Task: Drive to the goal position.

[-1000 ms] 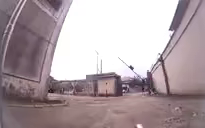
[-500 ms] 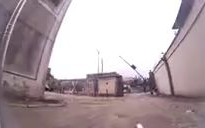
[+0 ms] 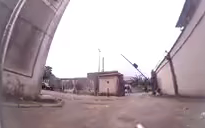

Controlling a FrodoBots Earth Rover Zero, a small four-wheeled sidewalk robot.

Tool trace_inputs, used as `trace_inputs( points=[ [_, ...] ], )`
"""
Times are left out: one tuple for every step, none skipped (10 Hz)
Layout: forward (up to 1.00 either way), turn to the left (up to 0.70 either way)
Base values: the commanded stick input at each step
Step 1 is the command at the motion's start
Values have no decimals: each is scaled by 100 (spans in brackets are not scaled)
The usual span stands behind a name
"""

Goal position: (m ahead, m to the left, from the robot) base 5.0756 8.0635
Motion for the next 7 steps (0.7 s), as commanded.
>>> trace_inputs(
  points=[
    [84, 3],
    [84, 3],
    [84, 3],
    [84, 3],
    [84, 3],
    [84, 3],
    [84, 3]
  ],
)
